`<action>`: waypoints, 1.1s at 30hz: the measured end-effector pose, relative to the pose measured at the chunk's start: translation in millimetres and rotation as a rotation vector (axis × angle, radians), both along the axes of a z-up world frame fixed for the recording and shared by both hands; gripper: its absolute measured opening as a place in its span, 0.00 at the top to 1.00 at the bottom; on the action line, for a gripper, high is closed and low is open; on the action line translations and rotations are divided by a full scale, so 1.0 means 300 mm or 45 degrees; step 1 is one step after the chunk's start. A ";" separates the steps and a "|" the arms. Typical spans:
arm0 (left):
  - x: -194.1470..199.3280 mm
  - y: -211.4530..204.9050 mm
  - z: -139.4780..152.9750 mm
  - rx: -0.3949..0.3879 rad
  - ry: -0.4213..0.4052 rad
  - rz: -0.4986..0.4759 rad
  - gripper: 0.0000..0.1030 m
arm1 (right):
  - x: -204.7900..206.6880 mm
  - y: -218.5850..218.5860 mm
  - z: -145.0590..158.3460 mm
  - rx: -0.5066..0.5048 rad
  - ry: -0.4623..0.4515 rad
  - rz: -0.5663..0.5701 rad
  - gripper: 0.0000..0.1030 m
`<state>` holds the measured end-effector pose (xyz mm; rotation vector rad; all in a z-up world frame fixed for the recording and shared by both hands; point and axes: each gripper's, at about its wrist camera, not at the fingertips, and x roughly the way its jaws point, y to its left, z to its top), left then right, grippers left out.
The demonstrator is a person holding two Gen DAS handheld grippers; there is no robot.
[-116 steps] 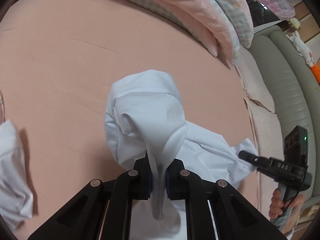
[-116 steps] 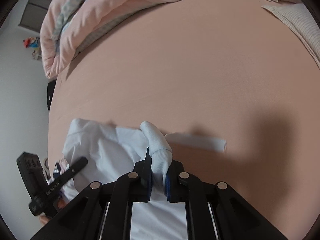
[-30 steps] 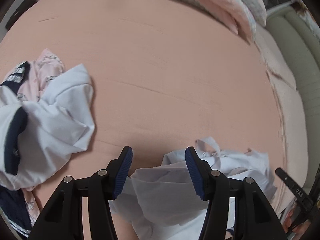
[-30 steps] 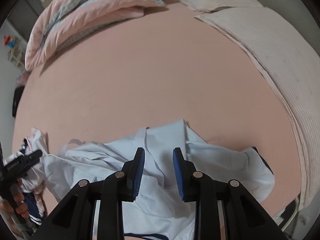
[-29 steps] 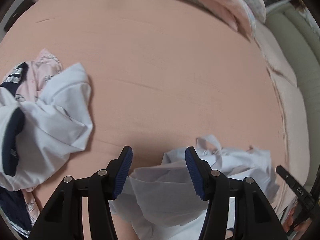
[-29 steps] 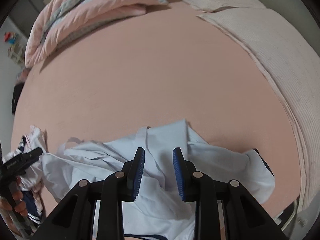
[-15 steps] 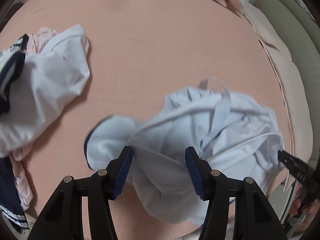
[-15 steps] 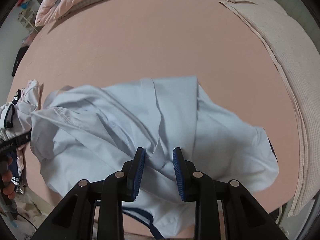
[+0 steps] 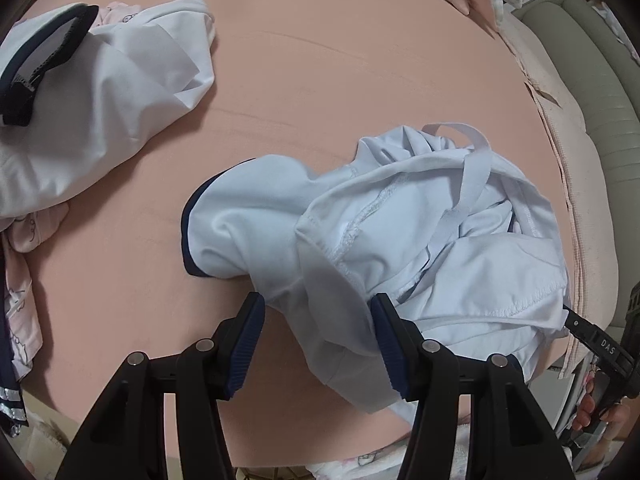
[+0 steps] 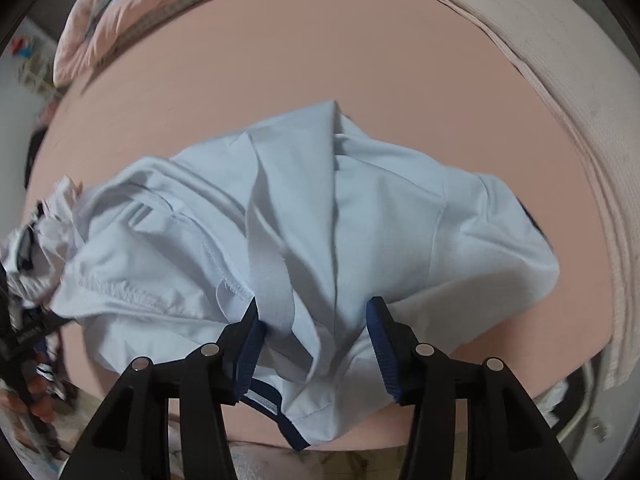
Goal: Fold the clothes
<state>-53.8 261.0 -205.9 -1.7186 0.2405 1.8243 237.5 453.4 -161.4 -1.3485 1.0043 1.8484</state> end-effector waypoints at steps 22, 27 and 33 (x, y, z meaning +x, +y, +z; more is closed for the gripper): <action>-0.135 -0.020 0.014 0.089 0.013 0.180 0.34 | -0.024 -0.022 0.033 0.094 0.026 -0.031 0.51; -0.113 -0.031 -0.018 0.130 -0.010 0.202 0.34 | -0.040 -0.064 0.021 0.194 -0.007 -0.005 0.51; -0.095 -0.117 -0.029 0.226 -0.019 0.289 0.39 | -0.053 -0.093 0.038 0.282 0.006 0.019 0.58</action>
